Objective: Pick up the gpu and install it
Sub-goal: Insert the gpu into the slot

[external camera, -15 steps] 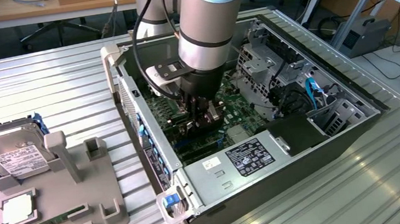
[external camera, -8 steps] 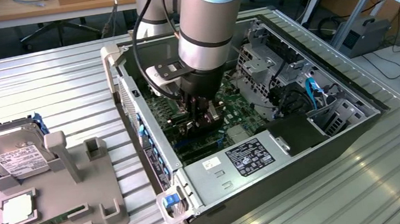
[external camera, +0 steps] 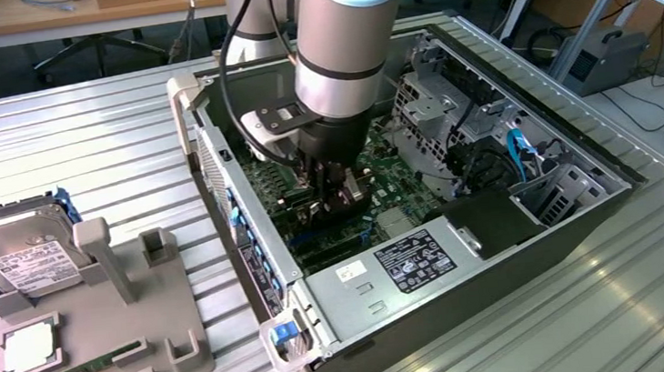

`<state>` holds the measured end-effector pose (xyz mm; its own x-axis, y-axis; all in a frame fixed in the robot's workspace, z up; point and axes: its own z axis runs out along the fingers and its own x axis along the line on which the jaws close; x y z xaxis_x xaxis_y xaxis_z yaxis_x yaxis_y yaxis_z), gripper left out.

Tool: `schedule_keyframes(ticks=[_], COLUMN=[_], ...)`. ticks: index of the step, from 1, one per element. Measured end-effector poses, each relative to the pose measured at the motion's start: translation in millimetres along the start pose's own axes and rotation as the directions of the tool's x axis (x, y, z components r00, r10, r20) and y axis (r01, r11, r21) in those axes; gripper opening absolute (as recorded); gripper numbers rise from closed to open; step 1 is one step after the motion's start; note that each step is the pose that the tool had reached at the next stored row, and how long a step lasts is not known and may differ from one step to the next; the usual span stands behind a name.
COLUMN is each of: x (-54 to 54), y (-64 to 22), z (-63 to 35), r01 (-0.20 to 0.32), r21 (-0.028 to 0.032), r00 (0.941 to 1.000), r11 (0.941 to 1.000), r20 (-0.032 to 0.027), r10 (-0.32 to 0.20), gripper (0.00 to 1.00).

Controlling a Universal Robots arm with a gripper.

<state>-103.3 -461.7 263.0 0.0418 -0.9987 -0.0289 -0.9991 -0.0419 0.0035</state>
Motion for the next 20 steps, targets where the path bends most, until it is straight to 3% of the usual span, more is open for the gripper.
schedule_keyframes(ticks=[5, 6, 20], x=[-0.1, 0.2, -2.7], y=[5.3, 6.6, 14.5], z=[3.3, 4.8, 5.8], r01=[0.000, 0.000, 0.000], r21=[0.0002, 0.0075, 0.0172], r00=[1.0000, 1.0000, 1.0000], r11=[1.0000, 1.0000, 0.9999], r20=[0.0001, -0.0004, -0.0019], r10=[0.000, 0.000, 0.000], gripper=[0.27, 0.27, 0.27])
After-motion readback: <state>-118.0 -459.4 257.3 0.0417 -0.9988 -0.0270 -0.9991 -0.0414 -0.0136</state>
